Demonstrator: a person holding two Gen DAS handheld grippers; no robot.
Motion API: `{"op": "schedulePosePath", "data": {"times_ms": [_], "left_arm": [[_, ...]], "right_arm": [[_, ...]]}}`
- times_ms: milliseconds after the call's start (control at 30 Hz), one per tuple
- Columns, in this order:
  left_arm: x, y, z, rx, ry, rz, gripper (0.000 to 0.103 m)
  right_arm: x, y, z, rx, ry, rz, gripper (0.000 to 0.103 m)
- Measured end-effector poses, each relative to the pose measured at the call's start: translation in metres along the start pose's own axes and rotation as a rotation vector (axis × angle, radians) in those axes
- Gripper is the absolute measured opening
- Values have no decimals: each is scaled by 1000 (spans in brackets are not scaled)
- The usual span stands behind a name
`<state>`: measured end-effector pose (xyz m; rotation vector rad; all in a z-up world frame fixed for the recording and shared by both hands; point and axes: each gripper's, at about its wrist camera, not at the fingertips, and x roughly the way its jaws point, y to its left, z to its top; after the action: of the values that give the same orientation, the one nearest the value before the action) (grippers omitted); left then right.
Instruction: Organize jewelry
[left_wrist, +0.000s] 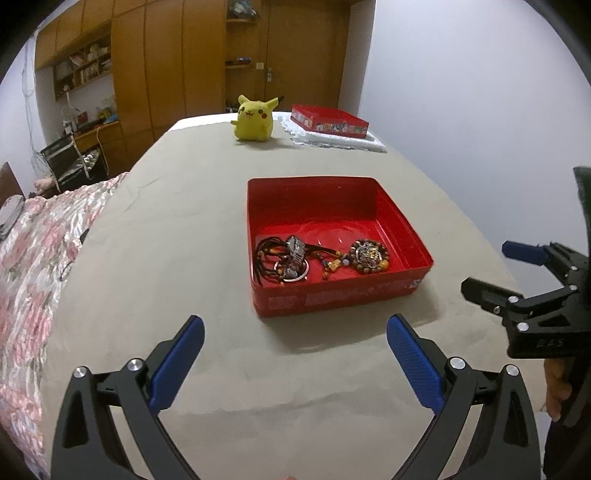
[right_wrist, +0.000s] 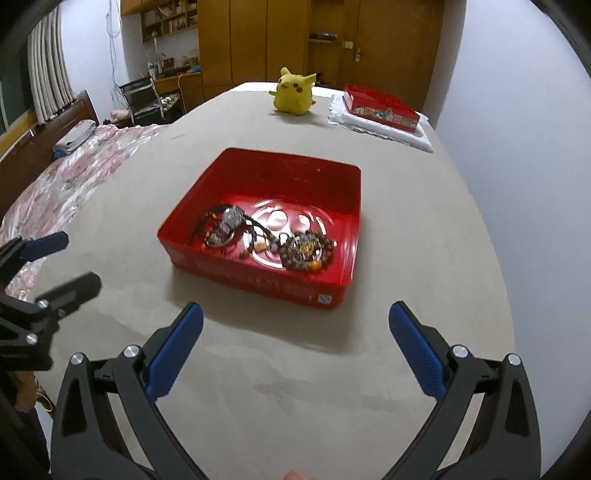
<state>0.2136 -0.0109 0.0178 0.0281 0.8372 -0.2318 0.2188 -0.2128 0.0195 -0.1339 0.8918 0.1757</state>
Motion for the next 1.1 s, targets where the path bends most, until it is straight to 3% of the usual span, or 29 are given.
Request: {"op": "schedulePosePath", "data": {"times_ms": [433, 1100], "left_arm": [[42, 5, 32, 3, 33, -5, 99], [80, 9, 43, -10, 56, 4, 99]], "right_arm": [[44, -12, 41, 8, 28, 8, 100], [92, -20, 52, 40, 78, 43, 100]]}}
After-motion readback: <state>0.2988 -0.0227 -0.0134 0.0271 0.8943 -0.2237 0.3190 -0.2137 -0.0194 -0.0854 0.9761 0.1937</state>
